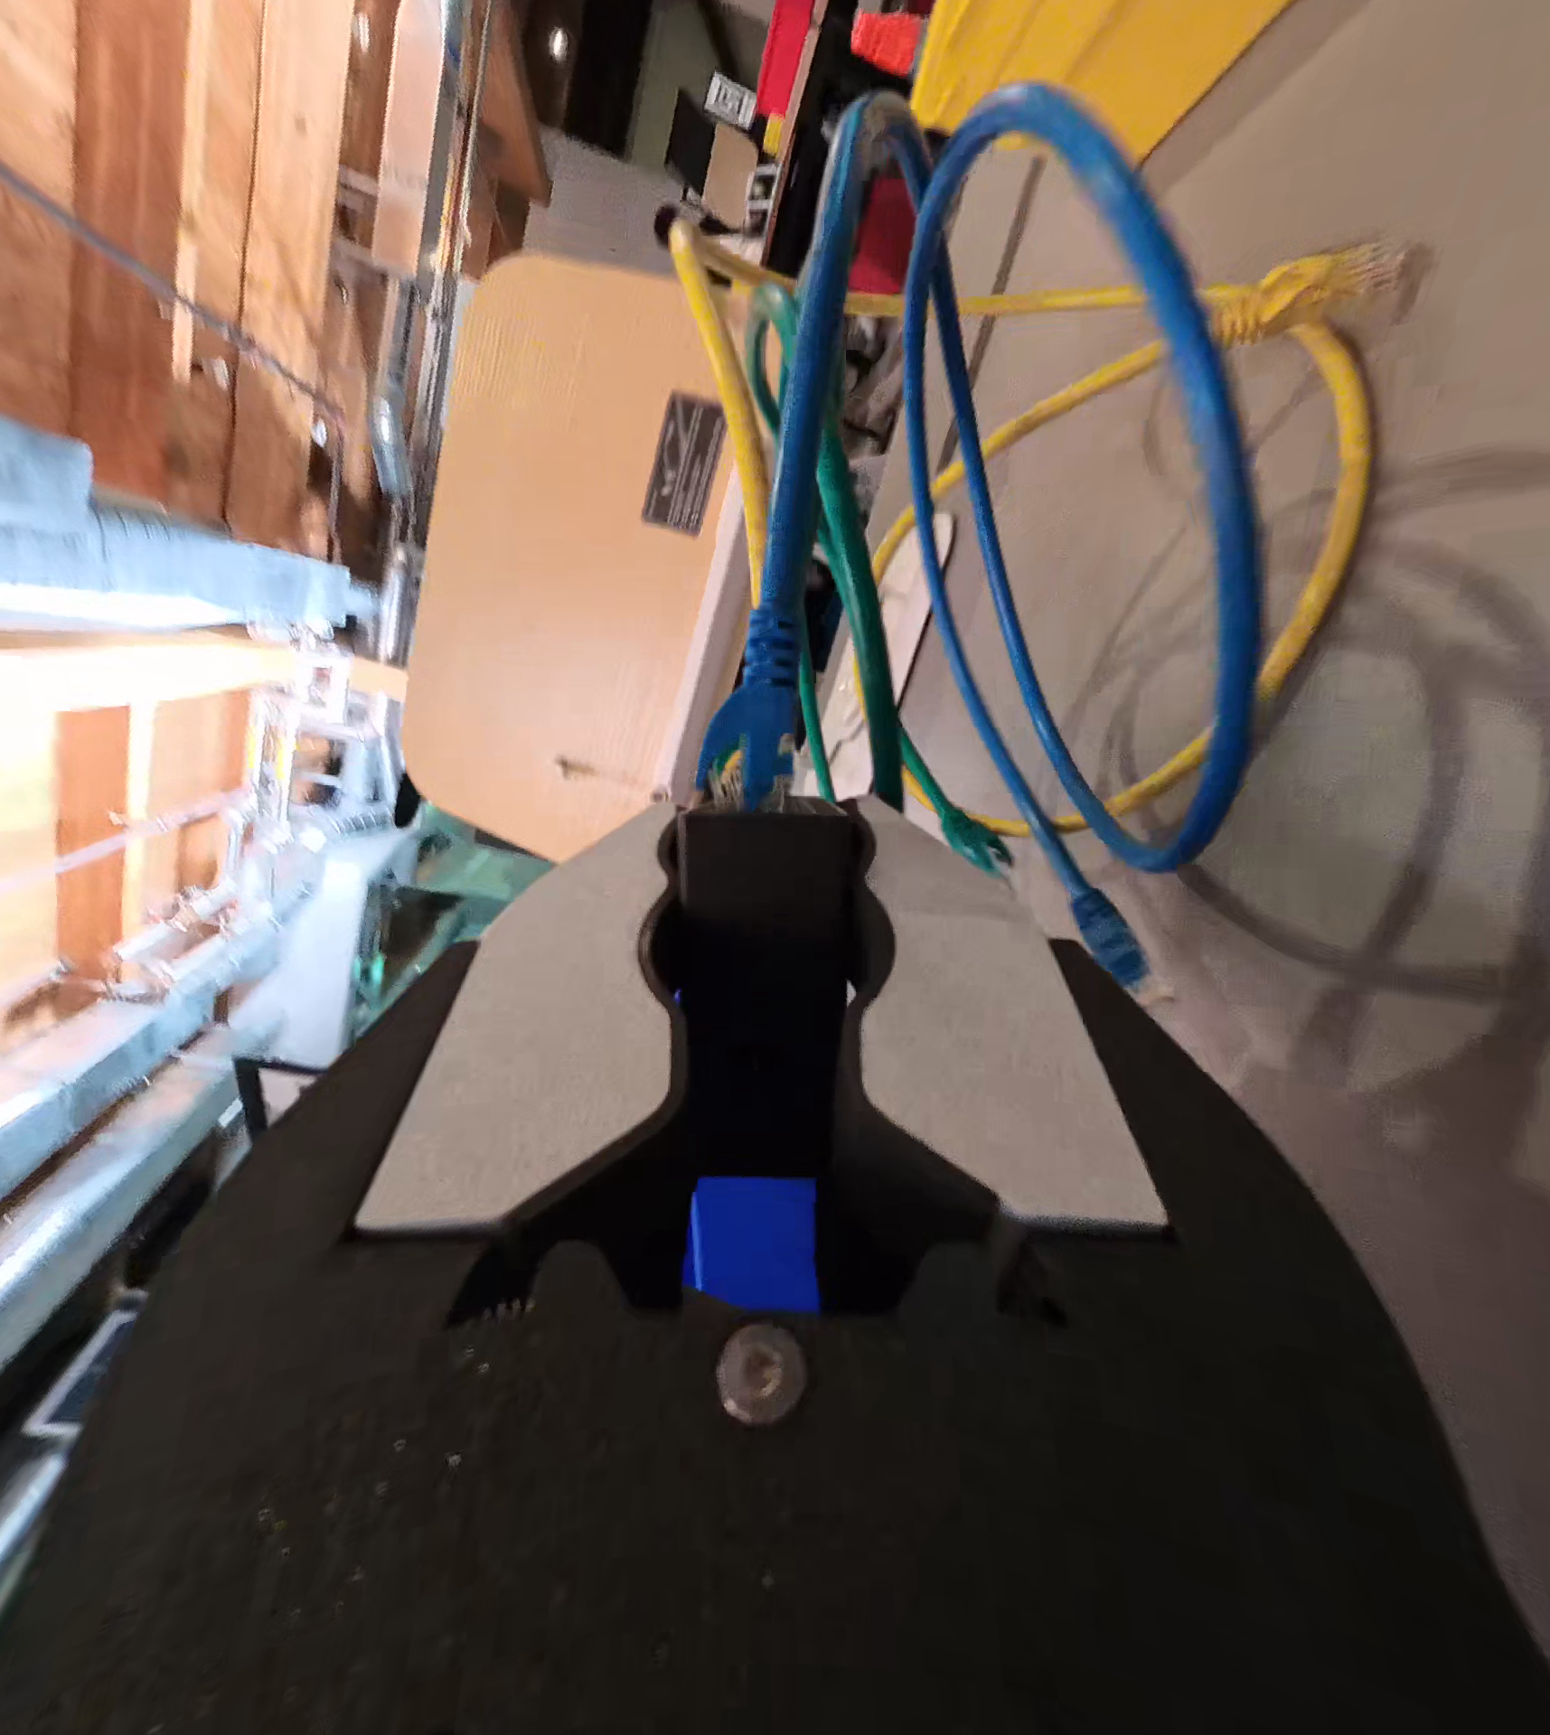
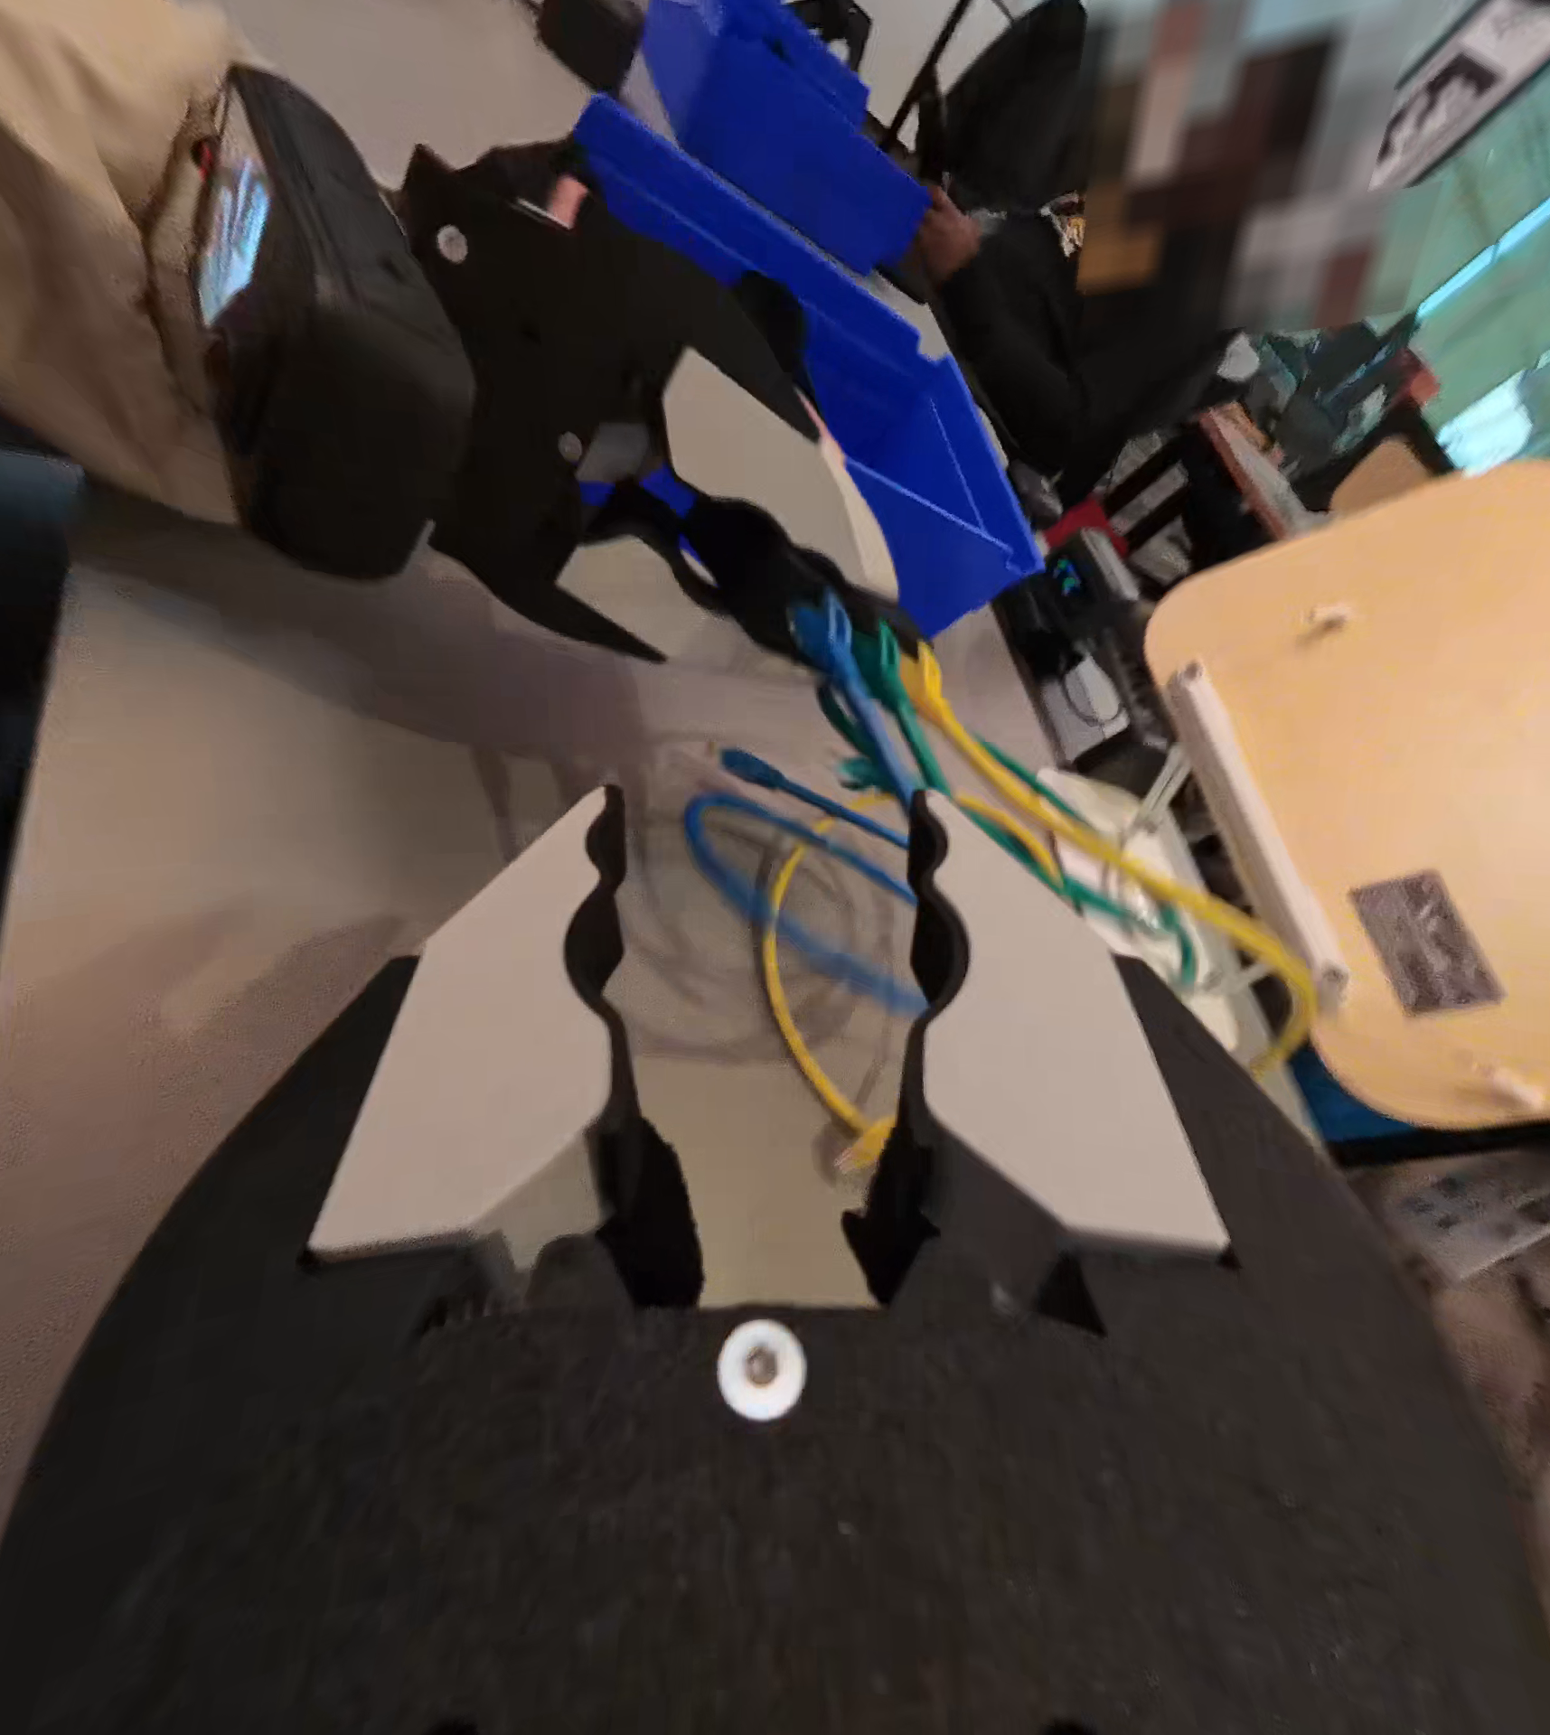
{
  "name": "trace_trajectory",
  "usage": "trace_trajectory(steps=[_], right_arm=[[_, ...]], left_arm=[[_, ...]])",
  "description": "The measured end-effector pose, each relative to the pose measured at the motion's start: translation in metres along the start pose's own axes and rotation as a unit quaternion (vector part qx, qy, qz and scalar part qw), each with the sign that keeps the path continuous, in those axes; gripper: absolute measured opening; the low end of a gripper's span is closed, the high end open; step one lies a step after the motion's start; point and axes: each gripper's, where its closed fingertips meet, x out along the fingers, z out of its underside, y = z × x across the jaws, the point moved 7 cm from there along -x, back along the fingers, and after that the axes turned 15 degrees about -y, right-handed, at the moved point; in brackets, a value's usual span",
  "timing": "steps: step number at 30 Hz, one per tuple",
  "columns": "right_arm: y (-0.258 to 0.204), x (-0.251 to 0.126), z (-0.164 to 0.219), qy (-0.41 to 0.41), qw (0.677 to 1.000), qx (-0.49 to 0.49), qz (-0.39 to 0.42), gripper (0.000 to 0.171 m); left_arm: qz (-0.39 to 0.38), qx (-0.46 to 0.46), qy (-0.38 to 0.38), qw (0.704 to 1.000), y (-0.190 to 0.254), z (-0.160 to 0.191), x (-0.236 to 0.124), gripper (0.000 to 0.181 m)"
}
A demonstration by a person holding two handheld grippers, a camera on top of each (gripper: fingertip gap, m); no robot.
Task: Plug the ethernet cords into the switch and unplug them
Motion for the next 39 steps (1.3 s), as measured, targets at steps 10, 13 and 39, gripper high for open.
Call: trace_trajectory(steps=[10, 13, 39], right_arm=[[-0.011, 0.064, -0.012, -0.042, 0.982, -0.167, 0.084, 0.037], [-0.012, 0.066, -0.012, -0.029, 0.977, -0.184, 0.102, 0.026], [-0.018, 0.080, -0.007, -0.096, 0.925, -0.316, 0.187, 0.014]], left_arm=[[0.045, -0.002, 0.034, 0.998, 0.017, -0.017, -0.005, 0.029], [0.038, 0.005, 0.034, 0.999, 0.021, -0.017, -0.004, 0.029], [0.050, 0.053, 0.014, 0.997, 0.028, -0.017, -0.001, 0.030]])
